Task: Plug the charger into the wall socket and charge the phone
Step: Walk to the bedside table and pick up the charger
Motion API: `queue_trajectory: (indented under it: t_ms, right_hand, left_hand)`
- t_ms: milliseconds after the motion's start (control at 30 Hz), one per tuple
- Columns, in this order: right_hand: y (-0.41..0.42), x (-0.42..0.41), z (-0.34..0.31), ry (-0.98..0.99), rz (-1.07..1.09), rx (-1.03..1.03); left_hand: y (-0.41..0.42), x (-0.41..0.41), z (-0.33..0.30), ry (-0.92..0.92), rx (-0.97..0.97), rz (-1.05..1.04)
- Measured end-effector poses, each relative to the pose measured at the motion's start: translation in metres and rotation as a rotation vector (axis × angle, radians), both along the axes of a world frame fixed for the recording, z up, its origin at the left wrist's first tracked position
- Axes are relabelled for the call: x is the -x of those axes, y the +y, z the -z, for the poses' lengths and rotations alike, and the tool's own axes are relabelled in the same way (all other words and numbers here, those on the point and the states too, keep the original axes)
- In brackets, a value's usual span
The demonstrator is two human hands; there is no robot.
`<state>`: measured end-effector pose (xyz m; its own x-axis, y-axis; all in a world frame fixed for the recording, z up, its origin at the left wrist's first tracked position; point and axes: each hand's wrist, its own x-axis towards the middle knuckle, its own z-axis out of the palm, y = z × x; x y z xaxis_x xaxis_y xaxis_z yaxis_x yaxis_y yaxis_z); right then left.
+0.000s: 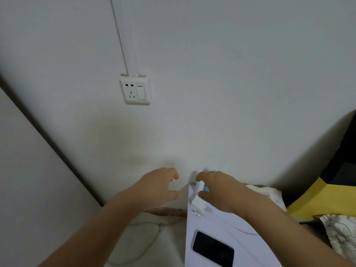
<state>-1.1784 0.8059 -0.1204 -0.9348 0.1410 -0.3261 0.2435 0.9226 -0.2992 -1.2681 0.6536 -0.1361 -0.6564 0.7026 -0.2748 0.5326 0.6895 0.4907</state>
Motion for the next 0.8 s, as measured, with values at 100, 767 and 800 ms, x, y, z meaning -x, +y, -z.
queue_trajectory:
  t_ms: [100,767,800]
  right_hand:
    - [0.006,0.010,0.023,-0.017,0.043,0.014]
    - [0.050,0.046,0.252,-0.237,0.372,-0.018]
    - [0.050,0.047,0.263,-0.241,0.388,-0.016]
  left_hand:
    - [0.008,0.013,0.023,-0.007,0.004,-0.005]
    - [0.077,0.053,0.230,-0.181,0.022,-0.079]
    - [0.081,0.053,0.241,-0.187,0.025,-0.084]
